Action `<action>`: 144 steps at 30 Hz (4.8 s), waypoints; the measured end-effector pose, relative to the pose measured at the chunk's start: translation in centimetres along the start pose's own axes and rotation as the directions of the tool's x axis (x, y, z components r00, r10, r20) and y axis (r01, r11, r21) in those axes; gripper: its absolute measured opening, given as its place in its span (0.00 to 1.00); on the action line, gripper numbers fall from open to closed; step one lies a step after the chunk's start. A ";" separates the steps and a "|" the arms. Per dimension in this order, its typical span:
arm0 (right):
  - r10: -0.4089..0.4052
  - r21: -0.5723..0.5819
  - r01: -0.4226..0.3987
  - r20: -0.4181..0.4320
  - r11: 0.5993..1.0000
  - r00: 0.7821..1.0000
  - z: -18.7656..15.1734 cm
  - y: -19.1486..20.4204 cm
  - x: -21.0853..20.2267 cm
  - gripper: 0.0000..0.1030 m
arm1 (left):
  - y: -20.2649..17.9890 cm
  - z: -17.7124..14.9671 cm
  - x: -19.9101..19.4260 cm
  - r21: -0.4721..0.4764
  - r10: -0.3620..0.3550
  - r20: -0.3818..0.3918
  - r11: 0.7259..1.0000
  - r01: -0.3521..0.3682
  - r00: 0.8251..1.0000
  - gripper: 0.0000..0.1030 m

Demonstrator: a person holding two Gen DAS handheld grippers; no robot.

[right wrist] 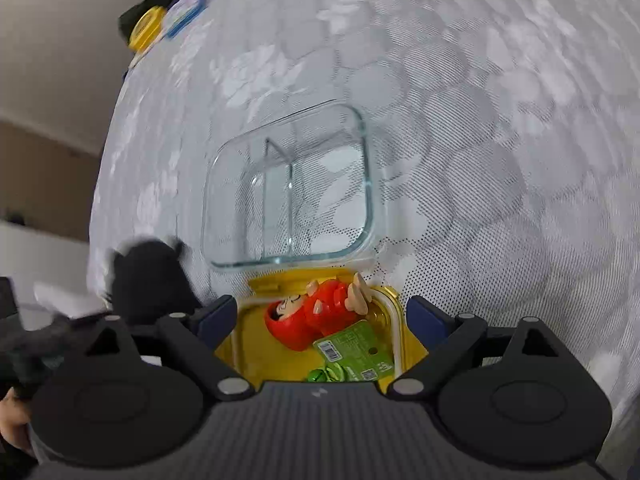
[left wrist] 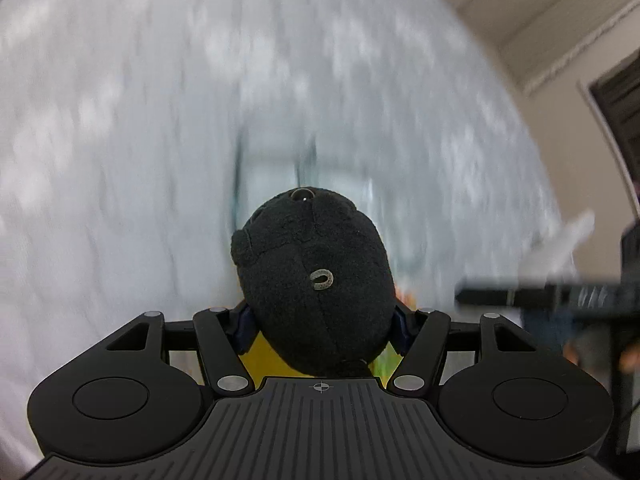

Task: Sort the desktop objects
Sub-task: 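Close the left tool on the black plush cat and lift it, then carry the black plush cat with the left tool over the glass container, then lower the plush cat into a glass compartment and open the left tool, then grasp the pink keychain on the yellow lid with the right tool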

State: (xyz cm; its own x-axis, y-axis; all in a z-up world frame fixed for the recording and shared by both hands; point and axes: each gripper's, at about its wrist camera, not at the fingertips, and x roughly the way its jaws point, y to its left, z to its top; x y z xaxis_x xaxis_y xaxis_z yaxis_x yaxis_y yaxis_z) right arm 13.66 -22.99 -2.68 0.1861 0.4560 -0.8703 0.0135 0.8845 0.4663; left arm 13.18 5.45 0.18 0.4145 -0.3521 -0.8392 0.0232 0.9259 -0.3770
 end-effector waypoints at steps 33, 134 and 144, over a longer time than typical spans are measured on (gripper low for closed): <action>-0.036 -0.005 0.036 0.014 0.999 0.999 0.3 0.1 0.5 0.92 | 0.2 3.9 7.2 0.043 0.126 -0.057 0.991 -0.123 0.990 0.67; -0.188 -0.694 0.145 0.014 0.705 0.982 -13.6 7.7 5.3 0.69 | 0.5 -14.8 -0.8 0.231 0.210 -0.263 0.961 -0.150 0.942 0.93; -0.277 -0.749 0.215 0.044 0.627 0.960 -14.1 8.6 8.7 0.46 | -0.7 -15.1 -2.8 0.290 0.262 -0.133 0.932 -0.216 0.956 0.96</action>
State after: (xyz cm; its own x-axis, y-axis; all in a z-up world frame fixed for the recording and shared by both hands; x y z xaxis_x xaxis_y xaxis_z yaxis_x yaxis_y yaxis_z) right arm 1.55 -10.00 -8.45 0.2183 0.1887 -0.9575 -0.6873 0.7262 -0.0136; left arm -1.76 3.75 -3.16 0.2815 -0.1117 -0.9530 0.1964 0.9789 -0.0567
